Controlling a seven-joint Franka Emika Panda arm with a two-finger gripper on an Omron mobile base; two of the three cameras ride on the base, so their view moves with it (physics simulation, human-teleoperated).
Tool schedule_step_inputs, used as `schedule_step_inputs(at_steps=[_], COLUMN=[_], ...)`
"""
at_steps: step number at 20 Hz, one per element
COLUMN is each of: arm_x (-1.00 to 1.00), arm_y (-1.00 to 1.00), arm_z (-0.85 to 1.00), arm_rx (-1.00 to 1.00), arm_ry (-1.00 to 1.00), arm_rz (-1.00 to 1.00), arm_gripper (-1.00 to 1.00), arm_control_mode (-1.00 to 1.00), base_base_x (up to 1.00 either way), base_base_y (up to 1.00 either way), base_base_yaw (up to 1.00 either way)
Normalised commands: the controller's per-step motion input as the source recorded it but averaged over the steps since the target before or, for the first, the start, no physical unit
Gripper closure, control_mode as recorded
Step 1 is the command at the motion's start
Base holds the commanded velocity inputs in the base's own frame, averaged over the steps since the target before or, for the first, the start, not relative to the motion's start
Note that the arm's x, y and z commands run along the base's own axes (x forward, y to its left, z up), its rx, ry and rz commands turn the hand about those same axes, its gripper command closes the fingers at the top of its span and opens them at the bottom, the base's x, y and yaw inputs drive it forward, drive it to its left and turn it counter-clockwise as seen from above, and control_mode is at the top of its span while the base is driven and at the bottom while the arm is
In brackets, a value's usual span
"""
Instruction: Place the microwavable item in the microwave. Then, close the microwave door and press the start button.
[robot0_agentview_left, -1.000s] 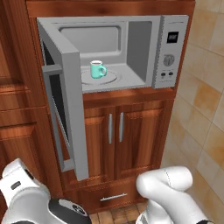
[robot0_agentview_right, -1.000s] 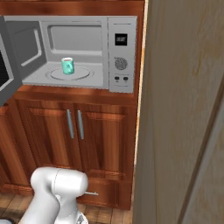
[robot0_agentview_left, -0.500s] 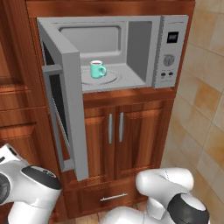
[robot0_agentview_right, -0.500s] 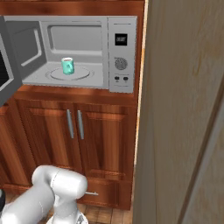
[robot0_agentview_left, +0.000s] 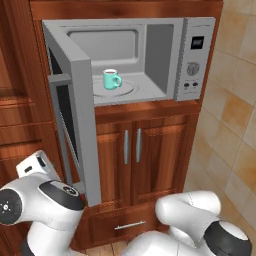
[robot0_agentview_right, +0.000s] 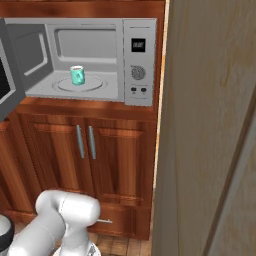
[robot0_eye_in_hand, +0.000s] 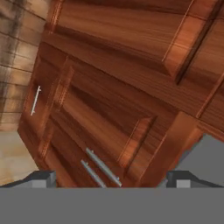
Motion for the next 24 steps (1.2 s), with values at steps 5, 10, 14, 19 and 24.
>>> schedule_step_inputs(at_steps=[5, 10, 14, 19, 24], arm_x=[0.00, 0.00, 0.04, 0.28, 0.49], arm_y=[-1.00, -1.00, -1.00, -0.98, -0.85], arm_z=[0.19, 0.30, 0.11, 0.00, 0.13], arm_rx=[0.00, 0.00, 0.00, 0.00, 0.03], arm_ry=[-0.18, -0.11, -0.06, 0.00, 0.00], arm_rz=[-0.20, -0.18, -0.18, -0.12, 0.00], arm_gripper=[-1.00, -1.00, -1.00, -1.00, -1.00], arm_control_mode=[-1.00, -1.00, -1.00, -1.00, -1.00], base_base_x=[0.00, 0.00, 0.00, 0.00, 0.00], base_base_y=[0.00, 0.00, 0.00, 0.00, 0.00], base_base_yaw=[0.00, 0.00, 0.00, 0.00, 0.00])
